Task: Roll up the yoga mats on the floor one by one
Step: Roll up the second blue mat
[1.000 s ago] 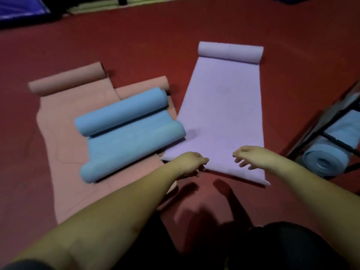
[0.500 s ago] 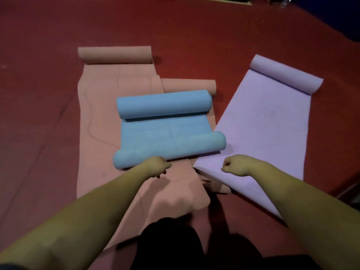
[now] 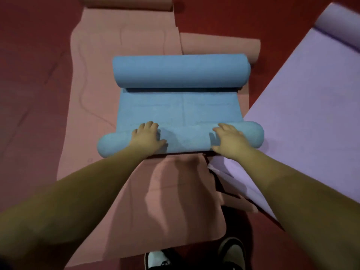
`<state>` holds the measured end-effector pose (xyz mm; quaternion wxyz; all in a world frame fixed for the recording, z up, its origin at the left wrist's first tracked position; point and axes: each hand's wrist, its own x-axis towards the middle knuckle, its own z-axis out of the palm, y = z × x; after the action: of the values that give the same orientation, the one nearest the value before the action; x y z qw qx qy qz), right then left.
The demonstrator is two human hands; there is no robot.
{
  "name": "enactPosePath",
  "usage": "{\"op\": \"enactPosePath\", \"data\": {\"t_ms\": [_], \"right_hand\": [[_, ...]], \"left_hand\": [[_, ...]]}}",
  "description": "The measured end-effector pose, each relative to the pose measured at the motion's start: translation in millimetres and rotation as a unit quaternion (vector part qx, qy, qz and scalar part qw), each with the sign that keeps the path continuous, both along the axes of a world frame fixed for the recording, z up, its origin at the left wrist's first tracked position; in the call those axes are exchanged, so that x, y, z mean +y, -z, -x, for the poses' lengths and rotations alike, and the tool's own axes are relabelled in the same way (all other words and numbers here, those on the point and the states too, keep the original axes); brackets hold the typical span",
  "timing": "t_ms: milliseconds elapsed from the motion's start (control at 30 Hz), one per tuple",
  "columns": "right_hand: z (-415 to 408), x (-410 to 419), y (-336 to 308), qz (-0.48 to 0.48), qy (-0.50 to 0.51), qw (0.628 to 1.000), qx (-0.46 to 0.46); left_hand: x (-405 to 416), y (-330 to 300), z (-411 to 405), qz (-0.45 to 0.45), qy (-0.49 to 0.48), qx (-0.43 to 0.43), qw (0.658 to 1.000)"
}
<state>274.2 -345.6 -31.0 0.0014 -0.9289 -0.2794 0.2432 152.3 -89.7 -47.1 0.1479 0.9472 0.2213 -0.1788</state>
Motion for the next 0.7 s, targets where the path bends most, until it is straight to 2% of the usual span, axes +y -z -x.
{"op": "enactPosePath", "data": {"t_ms": [67,167,267,367,433,533,700], "right_hand": [[-13,8,14,-0.008,-0.006,1.000,-0.024],[-25,10,38,0.012,-0.029,0.999,-0.013],[-17,0,53,0.058,-0.044,0.997,-0.016],[8,-20,59,0.096,-0.095,0.990,-0.041],[29,-34,62,0.077,-0.094,0.992,-0.020],[51,-51,45,0.016,-0.035,0.999,0.003],[60,-53,-48,-0.021,-0.037,0.995,-0.088]], "left_hand": [[9,14,-7,-0.014,0.009,0.011,1.000],[14,34,-7,-0.022,0.019,0.072,0.997],[9,38,6,-0.065,0.047,0.131,0.988],[-5,36,31,-0.094,0.096,0.145,0.980],[-14,33,53,-0.066,0.125,0.122,0.983],[-23,12,80,-0.057,0.130,0.062,0.988],[-28,-68,98,-0.078,0.095,-0.060,0.991]]}}
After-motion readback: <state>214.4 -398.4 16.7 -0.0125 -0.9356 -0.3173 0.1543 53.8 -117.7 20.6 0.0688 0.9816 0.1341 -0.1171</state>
